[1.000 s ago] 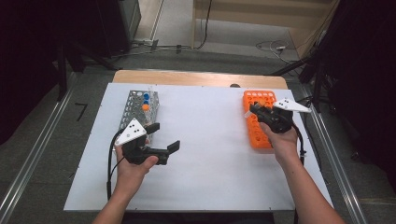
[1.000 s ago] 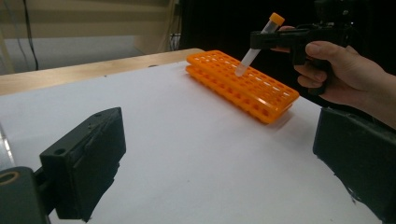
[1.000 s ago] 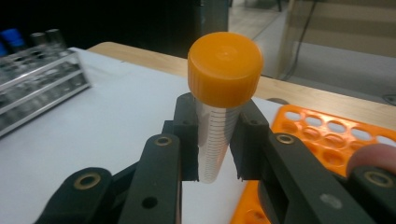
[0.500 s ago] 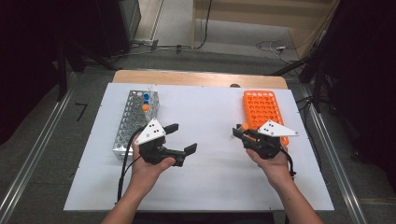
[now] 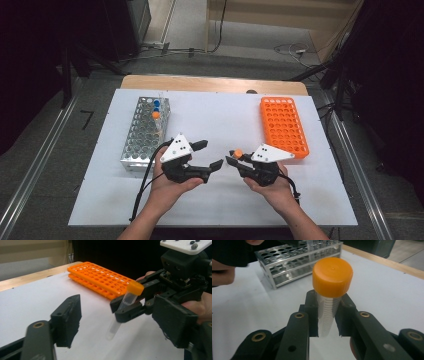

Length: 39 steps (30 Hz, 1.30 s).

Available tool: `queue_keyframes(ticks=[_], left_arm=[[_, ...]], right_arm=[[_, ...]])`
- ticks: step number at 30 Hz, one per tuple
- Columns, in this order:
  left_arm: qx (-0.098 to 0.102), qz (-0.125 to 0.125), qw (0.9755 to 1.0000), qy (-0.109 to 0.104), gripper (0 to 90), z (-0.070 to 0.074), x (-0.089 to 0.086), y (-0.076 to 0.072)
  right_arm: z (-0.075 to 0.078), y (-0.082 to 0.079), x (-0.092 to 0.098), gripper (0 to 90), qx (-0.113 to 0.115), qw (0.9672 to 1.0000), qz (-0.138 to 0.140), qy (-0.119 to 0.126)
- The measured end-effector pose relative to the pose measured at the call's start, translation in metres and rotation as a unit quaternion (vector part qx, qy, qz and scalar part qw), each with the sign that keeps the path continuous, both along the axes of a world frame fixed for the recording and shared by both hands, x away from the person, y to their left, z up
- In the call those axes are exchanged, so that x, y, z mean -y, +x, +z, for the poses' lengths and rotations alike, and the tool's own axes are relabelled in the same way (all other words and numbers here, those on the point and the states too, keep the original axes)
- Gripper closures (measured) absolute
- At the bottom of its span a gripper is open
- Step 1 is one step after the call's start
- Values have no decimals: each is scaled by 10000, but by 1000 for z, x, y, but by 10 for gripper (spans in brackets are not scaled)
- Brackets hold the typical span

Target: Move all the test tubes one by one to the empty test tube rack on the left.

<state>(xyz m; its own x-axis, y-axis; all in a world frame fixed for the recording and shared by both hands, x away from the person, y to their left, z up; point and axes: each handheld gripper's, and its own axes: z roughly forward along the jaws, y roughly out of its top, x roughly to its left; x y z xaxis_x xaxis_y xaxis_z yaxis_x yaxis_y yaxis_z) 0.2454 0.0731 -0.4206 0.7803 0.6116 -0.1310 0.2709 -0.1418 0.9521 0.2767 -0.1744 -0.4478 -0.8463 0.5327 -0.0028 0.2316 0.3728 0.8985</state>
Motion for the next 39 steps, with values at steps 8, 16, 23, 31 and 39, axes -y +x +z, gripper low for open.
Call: queue_keyframes(ticks=[8,16,23,31,39], left_arm=[[21,-318,9995,59,526,-3,10,-1],[37,-472,9985,283,655,-7,20,-3],[28,-547,9981,275,694,-7,19,-2],[68,-537,9983,198,703,-4,16,-4],[34,-338,9994,-41,704,2,1,-1]], right_arm=[[-3,-7,-16,717,-83,9997,244,-52],[-3,-14,-25,718,-98,9988,464,-122],[-1,-15,-26,717,-160,9982,570,-84],[1,-16,-25,709,-155,9981,599,-31],[2,-14,-11,439,-194,9975,652,170]])
